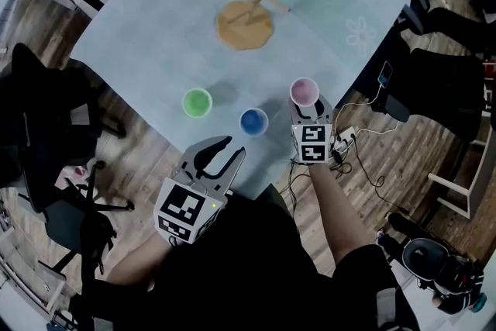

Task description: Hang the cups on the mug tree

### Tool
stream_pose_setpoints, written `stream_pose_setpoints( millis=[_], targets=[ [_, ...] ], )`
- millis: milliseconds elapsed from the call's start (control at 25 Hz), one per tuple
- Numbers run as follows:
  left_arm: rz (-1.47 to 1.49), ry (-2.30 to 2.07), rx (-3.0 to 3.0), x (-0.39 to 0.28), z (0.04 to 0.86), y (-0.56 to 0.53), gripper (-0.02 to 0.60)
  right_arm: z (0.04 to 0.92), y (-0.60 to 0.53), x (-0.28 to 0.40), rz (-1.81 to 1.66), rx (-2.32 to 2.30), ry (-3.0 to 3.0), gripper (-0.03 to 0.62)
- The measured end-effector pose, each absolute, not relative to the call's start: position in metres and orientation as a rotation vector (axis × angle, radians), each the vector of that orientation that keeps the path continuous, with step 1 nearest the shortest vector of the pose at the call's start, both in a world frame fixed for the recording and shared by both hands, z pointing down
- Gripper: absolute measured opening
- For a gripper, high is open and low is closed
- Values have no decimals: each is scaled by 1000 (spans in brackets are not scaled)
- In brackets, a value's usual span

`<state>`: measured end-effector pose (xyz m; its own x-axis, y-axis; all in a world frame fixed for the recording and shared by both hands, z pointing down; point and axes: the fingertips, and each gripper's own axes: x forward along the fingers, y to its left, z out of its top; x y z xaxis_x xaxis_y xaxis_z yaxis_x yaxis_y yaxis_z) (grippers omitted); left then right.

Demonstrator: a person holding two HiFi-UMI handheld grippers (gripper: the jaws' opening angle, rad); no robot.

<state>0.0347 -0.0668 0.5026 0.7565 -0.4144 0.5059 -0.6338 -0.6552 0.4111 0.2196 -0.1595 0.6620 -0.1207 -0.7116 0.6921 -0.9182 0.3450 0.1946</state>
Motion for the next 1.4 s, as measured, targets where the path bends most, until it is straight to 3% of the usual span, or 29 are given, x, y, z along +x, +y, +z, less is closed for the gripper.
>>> stream_pose_setpoints(
  millis=[1400],
  targets=[
    [289, -855, 2422, -23, 459, -67, 124, 469, -234, 262, -305, 1406, -1417, 245]
  ],
)
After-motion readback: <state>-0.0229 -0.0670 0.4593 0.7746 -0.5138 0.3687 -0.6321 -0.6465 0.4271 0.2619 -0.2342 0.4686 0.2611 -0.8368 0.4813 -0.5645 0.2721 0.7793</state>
